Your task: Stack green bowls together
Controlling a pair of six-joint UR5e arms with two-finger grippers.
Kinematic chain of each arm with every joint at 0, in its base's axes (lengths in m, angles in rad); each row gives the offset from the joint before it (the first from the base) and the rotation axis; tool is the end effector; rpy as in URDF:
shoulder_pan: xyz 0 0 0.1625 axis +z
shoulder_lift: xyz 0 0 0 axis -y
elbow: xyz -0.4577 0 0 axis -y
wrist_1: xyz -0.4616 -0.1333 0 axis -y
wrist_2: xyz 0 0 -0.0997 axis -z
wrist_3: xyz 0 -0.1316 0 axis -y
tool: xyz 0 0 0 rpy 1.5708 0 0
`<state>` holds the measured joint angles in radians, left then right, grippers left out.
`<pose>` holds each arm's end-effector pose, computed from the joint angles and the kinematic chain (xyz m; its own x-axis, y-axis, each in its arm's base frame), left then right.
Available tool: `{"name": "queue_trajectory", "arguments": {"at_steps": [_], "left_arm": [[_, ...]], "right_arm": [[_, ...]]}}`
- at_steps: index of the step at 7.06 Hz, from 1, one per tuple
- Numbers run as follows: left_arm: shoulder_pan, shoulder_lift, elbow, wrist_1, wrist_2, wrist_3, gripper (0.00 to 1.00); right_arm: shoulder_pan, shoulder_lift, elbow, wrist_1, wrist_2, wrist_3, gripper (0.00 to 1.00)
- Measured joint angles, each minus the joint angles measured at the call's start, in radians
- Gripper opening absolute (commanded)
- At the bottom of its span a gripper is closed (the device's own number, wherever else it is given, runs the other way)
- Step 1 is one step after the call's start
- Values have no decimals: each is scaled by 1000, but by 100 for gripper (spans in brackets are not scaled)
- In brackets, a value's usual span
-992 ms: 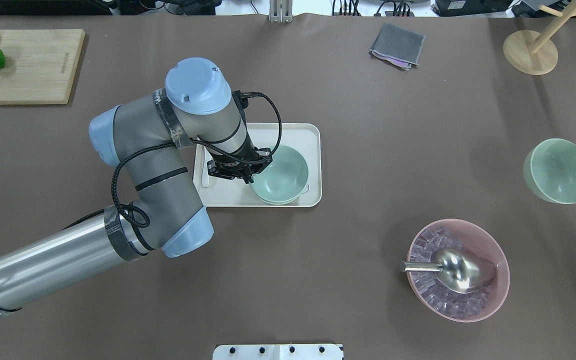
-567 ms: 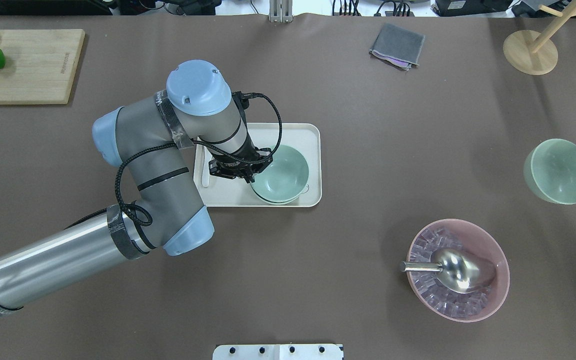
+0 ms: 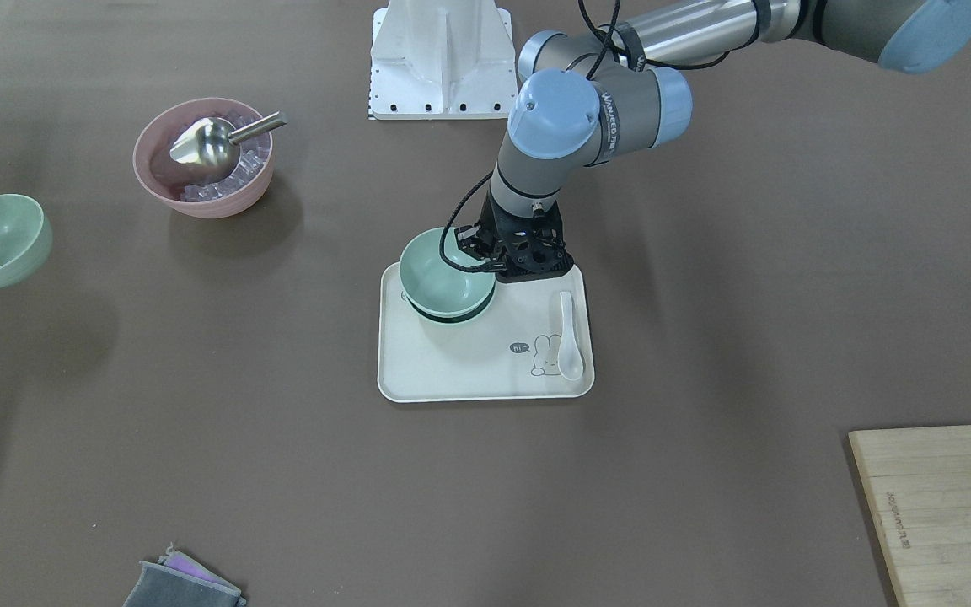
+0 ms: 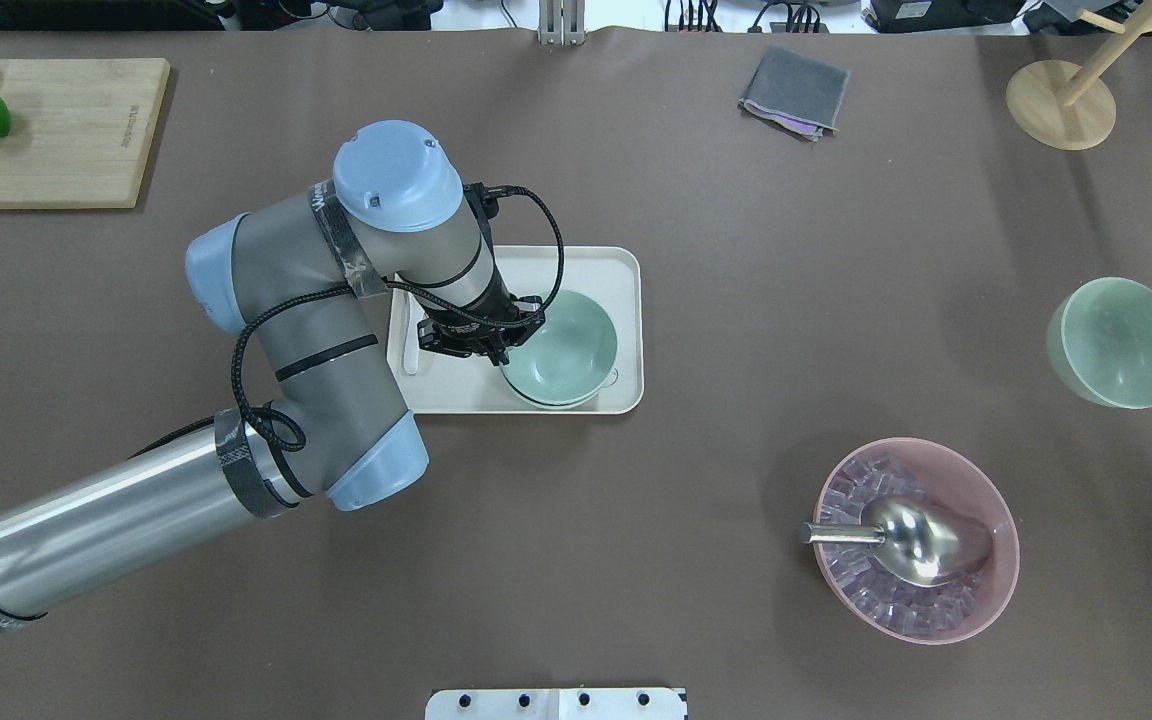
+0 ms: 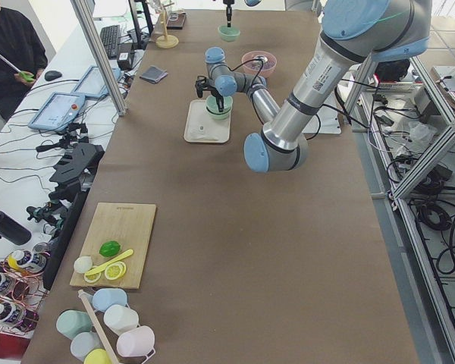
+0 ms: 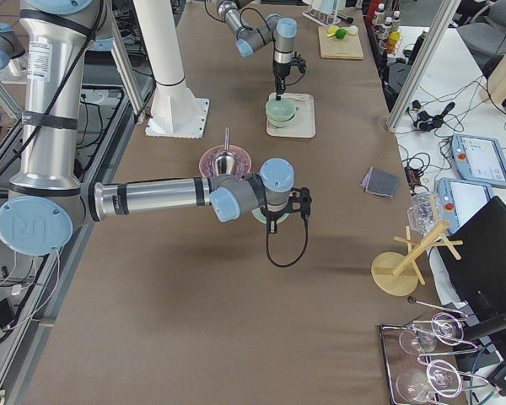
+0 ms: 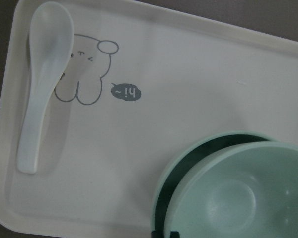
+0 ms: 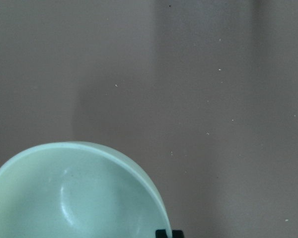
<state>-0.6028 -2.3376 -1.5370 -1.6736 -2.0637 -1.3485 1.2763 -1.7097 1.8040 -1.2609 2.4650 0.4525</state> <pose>0.6298 -0.5197 0.1870 0.5852 -0.1670 -0.7935 0.0833 0.9858 -0.1459 -0.1216 -0.5068 0.6089 0.5755 -0.0427 0.8167 0.0169 0.9990 0.0403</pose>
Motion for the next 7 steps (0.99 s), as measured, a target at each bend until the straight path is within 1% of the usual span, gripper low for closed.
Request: {"name": "queue_trajectory", "arguments": {"at_steps": [7], "left_arm": [[0, 0, 10, -3, 1, 6, 0]], "right_arm": [[0, 1, -1, 0, 0, 0, 0]]}}
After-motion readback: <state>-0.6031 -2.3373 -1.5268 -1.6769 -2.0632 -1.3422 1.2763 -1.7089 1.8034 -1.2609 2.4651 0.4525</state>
